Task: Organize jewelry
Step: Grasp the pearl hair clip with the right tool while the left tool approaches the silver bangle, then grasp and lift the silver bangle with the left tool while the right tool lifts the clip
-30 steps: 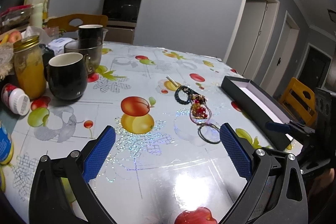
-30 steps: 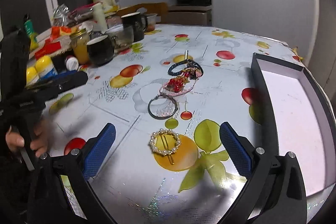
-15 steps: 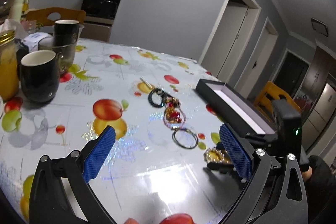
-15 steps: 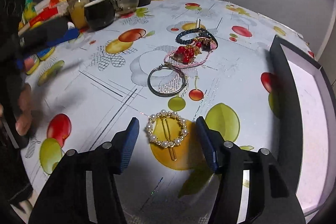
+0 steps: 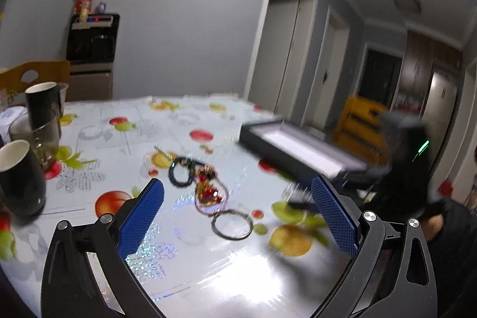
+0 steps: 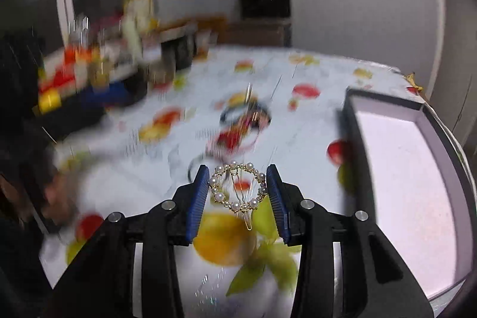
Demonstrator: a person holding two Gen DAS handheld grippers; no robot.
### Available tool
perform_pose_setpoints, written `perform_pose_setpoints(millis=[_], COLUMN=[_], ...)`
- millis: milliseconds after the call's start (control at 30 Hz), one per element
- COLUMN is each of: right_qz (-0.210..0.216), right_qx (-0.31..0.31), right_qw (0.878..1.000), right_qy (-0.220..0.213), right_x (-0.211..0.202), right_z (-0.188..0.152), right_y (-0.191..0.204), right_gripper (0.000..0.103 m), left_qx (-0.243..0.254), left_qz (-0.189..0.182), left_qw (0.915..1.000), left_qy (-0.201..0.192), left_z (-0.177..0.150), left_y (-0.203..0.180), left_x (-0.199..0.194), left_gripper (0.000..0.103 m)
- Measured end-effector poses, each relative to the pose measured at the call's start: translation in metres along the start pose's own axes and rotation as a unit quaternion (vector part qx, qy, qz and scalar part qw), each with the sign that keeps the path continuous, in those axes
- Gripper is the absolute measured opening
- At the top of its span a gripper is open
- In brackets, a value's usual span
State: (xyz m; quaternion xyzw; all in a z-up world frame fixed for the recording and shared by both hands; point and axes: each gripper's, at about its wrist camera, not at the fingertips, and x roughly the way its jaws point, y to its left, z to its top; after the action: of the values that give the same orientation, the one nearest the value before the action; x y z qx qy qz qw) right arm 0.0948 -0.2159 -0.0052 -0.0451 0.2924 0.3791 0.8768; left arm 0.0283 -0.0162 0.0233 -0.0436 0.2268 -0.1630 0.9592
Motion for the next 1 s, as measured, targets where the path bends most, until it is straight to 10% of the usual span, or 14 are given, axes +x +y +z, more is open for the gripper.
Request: perform_pose_setpoints(millis=[200,367,500,1000], right_qz=[-0.002,0.012,0.014,0.013], right_qx=[0.031,0.053,0.062,0.035], right_qw=[0.996,0.99,0.989,0.989], right_qy=[-0.082,-0.133,-0.134,-0.143], right_x=[-0.022,-0.033,-0.032,-0.037], right_z=[0.005,0.006,0.007,0.004], right_y=[-0.013,-0.022,-0.025,-0.012], right_gripper=[0.04,0.04,0.04,0.04], left_qx=[0.035,0.035,0.038,0.082], left_qz=[0.056,0.034,0.016,0.037], left_qw=[0.9934,0.9908,0.9851,0.9677], left_qy=[0.093,0.126,0.167,0.236], left_z=[-0.01,-0.015,-0.019,-0.028], left_y=[-0.002,0.001,0.001,-0.015], left_x=[0.043,0.056,0.072,0.107], left_gripper=[0.1,0.098,0.068,0.066])
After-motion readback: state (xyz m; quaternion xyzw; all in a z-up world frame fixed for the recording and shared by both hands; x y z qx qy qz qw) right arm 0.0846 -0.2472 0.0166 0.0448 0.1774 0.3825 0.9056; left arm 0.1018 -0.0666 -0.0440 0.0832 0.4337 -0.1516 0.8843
